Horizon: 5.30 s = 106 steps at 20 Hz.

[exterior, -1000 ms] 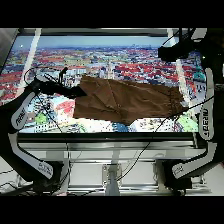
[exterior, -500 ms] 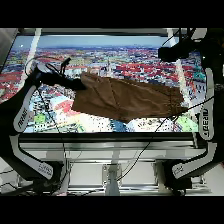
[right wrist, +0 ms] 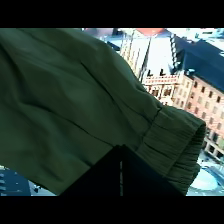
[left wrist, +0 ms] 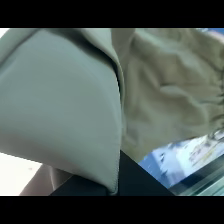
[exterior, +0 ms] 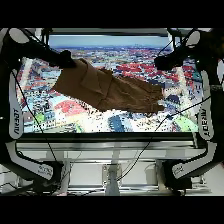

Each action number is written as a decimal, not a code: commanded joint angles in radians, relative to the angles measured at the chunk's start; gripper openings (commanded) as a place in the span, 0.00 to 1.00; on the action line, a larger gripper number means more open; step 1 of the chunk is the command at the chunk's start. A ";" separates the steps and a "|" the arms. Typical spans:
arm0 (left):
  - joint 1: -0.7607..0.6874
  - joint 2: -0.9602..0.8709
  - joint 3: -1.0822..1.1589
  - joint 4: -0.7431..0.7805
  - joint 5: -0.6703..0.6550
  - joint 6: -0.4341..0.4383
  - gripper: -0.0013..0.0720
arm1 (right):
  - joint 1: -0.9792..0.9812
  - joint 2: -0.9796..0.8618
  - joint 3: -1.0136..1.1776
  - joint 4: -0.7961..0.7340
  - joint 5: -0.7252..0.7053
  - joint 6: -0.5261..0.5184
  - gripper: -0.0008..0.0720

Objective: Fold the clothes and pants, and hang the long-sleeved shirts on hangers.

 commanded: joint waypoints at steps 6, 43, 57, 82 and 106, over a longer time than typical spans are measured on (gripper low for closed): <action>-0.150 0.025 0.106 0.352 -0.132 -0.081 0.05 | 0.080 -0.001 -0.209 0.223 -0.169 -0.087 0.06; -0.320 0.124 0.102 0.573 0.006 -0.085 0.05 | 0.556 -0.370 -0.050 0.340 -0.683 0.276 0.05; -0.373 -0.109 0.065 -0.183 0.290 -0.085 0.05 | -0.006 0.138 -0.050 0.161 -0.088 -0.034 0.06; -0.494 -0.119 0.066 -0.166 0.700 0.018 0.71 | -0.150 0.167 -0.373 0.085 -0.051 -0.249 0.84; -0.432 -0.096 0.066 -0.148 0.545 0.037 0.70 | -0.220 -0.124 -0.492 0.399 -0.159 -0.017 0.92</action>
